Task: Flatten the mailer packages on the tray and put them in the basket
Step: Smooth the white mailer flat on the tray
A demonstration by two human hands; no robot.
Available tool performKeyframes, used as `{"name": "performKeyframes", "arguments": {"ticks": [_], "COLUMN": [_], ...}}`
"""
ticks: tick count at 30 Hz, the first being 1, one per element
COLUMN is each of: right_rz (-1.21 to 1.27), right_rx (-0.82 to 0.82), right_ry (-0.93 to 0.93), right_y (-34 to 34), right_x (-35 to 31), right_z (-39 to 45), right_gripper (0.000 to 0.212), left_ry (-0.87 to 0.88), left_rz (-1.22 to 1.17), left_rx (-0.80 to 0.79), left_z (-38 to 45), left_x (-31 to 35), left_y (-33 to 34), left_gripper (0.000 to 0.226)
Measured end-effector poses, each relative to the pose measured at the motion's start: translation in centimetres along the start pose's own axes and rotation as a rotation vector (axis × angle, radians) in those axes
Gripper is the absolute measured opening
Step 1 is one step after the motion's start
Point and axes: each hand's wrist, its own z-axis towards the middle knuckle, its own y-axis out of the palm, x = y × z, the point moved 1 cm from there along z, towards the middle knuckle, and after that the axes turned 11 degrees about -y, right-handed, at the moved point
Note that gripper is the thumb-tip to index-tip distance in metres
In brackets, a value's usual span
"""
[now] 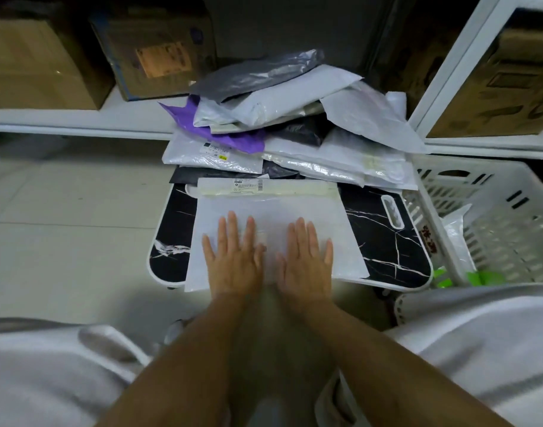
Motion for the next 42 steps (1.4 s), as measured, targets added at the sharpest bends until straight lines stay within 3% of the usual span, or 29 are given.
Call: {"name": "performKeyframes", "arguments": {"ticks": [3,8,12,19,26,29,32,35,38,42], "right_rz": [-0.035,-0.097,-0.102,-0.051,-0.131,-0.06,-0.125,-0.181,-0.196,-0.127], "right_rx": [-0.076,-0.19,-0.165,-0.077,-0.252,-0.388,-0.338,-0.271,-0.269,-0.359], "right_ry": [-0.128,-0.167,-0.176,-0.128,-0.097,-0.1,-0.143,-0.183,-0.203,-0.284], "right_y": [2.7,5.2,5.6,3.9,2.6,2.4,1.4,0.9,1.2,2.4], "right_x": [-1.1,1.2,1.4,1.1,2.1,2.9,3.4,3.0,2.4,2.8], "right_z": [-1.9,-3.9,-3.9,0.6,3.4,4.2,6.1,7.7,9.4,10.9], "right_gripper": [0.06,0.064,0.065,0.031,0.044,0.056,0.061,0.051,0.039,0.048], "left_ry": [0.048,0.138,0.118,0.132,0.082,0.082,0.102,0.119,0.165,0.245], "left_rz": [0.06,0.141,0.135,0.079,0.198,0.21,0.201,0.131,0.229,0.332], "left_rx": [-0.075,-0.144,-0.172,-0.085,-0.126,-0.246,-0.199,-0.091,-0.102,-0.216], "left_z": [-2.7,-3.8,-3.7,-0.6,1.9,2.4,3.8,5.7,7.8,9.9], "left_x": [-0.7,-2.0,-1.8,-0.1,0.6,0.3,0.4,1.0,2.0,1.7], "left_y": [2.5,3.8,4.3,2.6,1.6,2.1,1.7,1.0,0.9,1.4], "left_gripper": [0.056,0.06,0.059,0.044,0.051,0.056,0.056,0.042,0.039,0.044]}}
